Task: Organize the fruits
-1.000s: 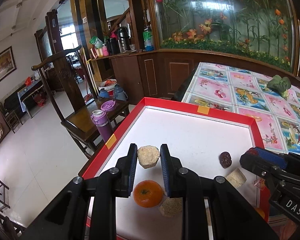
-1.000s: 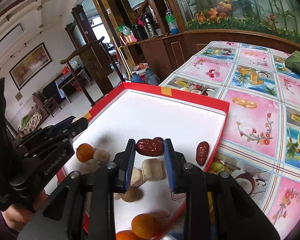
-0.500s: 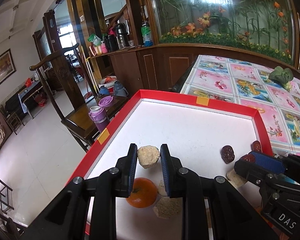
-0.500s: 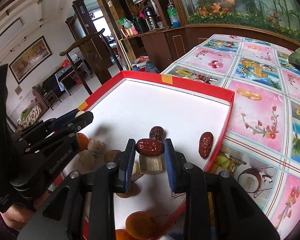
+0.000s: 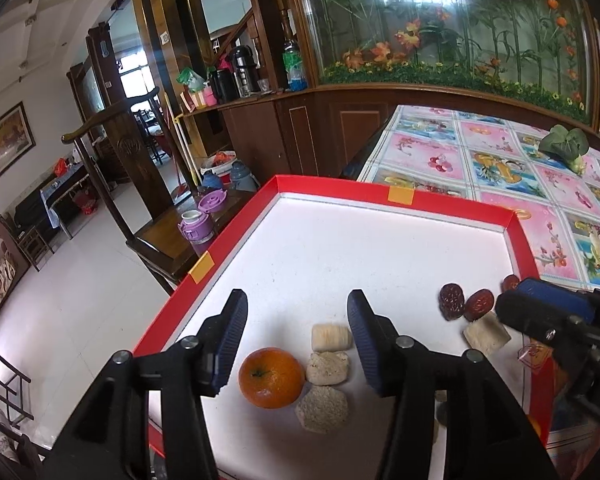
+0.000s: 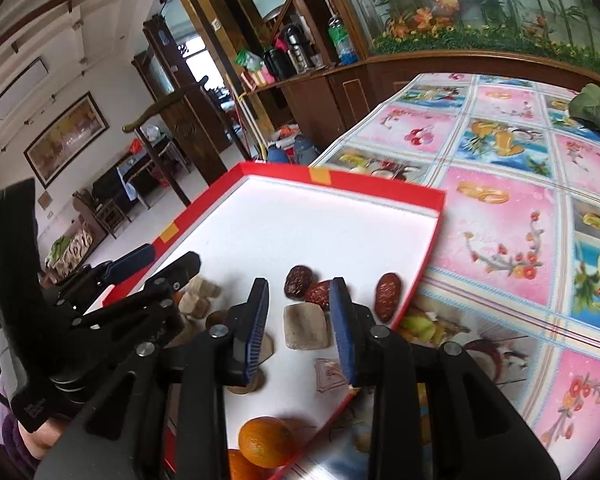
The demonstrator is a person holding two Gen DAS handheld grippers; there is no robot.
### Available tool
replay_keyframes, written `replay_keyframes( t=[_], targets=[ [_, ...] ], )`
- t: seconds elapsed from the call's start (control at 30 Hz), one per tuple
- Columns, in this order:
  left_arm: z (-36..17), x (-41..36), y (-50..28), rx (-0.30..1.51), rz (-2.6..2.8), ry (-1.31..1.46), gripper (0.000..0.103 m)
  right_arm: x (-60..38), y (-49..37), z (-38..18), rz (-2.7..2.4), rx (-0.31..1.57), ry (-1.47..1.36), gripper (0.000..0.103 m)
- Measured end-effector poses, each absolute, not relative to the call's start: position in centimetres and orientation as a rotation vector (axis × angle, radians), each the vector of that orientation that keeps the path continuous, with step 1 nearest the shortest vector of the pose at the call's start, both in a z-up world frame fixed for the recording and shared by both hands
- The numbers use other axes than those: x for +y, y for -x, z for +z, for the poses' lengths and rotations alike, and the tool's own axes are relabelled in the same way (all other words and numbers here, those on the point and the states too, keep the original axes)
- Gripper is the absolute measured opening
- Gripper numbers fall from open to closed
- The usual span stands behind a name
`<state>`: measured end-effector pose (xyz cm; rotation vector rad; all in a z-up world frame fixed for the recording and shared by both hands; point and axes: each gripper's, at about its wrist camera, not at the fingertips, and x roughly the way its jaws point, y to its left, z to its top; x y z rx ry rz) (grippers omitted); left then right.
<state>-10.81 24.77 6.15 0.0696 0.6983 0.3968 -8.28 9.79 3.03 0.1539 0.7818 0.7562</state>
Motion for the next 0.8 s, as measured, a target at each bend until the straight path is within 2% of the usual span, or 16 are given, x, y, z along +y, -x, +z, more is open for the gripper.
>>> replay_keyframes(
  t=[0.17, 0.23, 0.4, 0.47, 0.53, 0.57, 0.7, 0.77, 0.8],
  targets=[
    [7.3, 24.2, 11.6, 0.672, 0.399, -0.059, 0.068, 8.1, 8.5, 3.8, 0.718, 0.729, -0.163, 0.034],
    [7.9, 23.9, 12.0, 0.658, 0.400, -0.054, 0.077, 7.4, 8.5, 4.1, 0.708, 0.713, -0.166, 0.035],
    [9.8, 22.5, 13.6, 0.610, 0.398, -0.045, 0.086, 5.1, 9.8, 5.2, 0.660, 0.642, -0.158, 0.048],
    [10.8, 21.8, 14.4, 0.588, 0.397, -0.042, 0.090, 4.2, 10.7, 5.9, 0.651, 0.608, -0.159, 0.057],
    [11.5, 21.4, 15.1, 0.566, 0.394, -0.029, 0.103, 2.8, 12.0, 6.8, 0.640, 0.568, -0.175, 0.069],
    [12.1, 21.1, 15.8, 0.542, 0.392, -0.015, 0.103, 2.2, 12.7, 7.1, 0.635, 0.547, -0.182, 0.075],
    [13.6, 19.9, 17.6, 0.481, 0.460, -0.011, 0.103, -0.5, 16.0, 9.1, 0.574, 0.431, -0.173, 0.088],
    [14.5, 18.8, 18.4, 0.436, 0.476, -0.036, 0.103, -1.8, 17.7, 10.5, 0.555, 0.374, -0.163, 0.101],
    [14.9, 18.3, 18.9, 0.424, 0.464, -0.047, 0.103, -2.5, 18.5, 11.0, 0.550, 0.349, -0.167, 0.103]
  ],
)
